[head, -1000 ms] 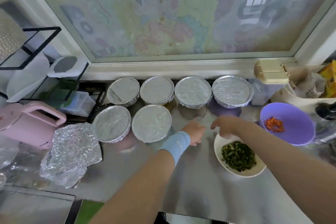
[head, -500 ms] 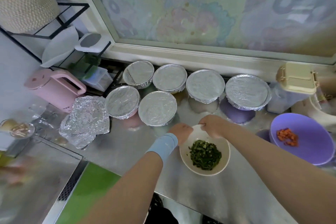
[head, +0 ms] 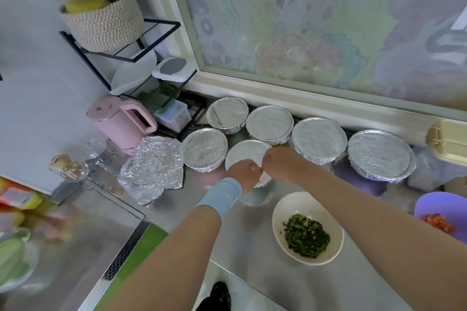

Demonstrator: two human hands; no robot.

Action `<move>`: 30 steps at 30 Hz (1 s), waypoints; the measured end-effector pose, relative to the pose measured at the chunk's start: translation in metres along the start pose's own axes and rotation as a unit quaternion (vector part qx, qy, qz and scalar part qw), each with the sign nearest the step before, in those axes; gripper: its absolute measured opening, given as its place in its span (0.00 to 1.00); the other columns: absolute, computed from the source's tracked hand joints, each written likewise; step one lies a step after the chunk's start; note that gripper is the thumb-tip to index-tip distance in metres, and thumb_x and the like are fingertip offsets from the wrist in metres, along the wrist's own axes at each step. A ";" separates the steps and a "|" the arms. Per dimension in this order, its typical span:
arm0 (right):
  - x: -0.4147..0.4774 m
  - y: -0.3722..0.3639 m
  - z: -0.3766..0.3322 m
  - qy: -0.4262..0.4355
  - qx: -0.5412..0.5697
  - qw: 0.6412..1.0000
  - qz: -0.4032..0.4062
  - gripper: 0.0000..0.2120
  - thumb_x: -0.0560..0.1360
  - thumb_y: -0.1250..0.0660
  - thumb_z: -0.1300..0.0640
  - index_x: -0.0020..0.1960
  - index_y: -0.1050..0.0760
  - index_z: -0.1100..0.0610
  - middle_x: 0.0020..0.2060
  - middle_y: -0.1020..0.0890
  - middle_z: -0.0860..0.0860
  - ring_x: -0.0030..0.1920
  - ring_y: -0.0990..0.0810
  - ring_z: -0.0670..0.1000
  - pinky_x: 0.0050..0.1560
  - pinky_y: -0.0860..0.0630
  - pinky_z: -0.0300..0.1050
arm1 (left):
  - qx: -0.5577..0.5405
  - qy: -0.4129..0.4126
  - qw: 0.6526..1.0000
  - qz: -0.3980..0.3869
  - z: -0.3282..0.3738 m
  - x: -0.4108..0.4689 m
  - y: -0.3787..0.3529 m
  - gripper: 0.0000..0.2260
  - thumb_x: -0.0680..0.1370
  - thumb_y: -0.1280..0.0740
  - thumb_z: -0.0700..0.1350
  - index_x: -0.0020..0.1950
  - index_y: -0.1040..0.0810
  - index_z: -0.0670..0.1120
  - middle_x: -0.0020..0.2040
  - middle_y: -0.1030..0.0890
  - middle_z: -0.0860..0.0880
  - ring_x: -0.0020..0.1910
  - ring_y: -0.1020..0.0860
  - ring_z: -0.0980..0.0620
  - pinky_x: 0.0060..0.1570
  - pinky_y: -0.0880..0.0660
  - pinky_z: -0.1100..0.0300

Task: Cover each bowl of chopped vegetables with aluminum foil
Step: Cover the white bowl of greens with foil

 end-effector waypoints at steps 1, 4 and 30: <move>0.005 0.000 -0.016 0.012 0.006 1.000 0.000 0.12 0.77 0.43 0.57 0.52 0.21 0.55 0.46 0.19 0.53 0.48 0.21 0.56 0.48 0.25 0.47 | 0.006 0.001 1.000 0.013 -0.005 0.001 0.016 0.11 0.74 0.42 0.53 0.46 0.23 0.50 0.49 0.17 0.49 0.49 0.19 0.45 0.53 0.21 0.50; 0.025 -0.006 -0.062 0.029 0.017 0.999 0.012 0.12 0.79 0.45 0.54 0.47 0.24 0.54 0.45 0.20 0.49 0.49 0.23 0.54 0.46 0.31 0.45 | 0.040 -0.002 0.999 0.038 -0.027 0.010 0.062 0.14 0.77 0.44 0.53 0.46 0.22 0.47 0.48 0.17 0.46 0.48 0.19 0.42 0.53 0.22 0.49; 0.182 -0.163 -0.289 -0.136 0.173 0.972 -0.078 0.15 0.78 0.39 0.63 0.64 0.24 0.61 0.59 0.21 0.59 0.59 0.22 0.59 0.61 0.25 0.50 | 0.146 0.040 0.988 -0.025 -0.307 0.113 0.265 0.29 0.78 0.36 0.55 0.77 0.40 0.57 0.77 0.37 0.49 0.71 0.31 0.43 0.66 0.28 0.47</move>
Point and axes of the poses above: each hand's wrist, its own x-axis towards the middle knuckle, its own y-axis out of the back of the hand, z = x × y, the point moved 8 cm from there along x, towards the middle knuckle
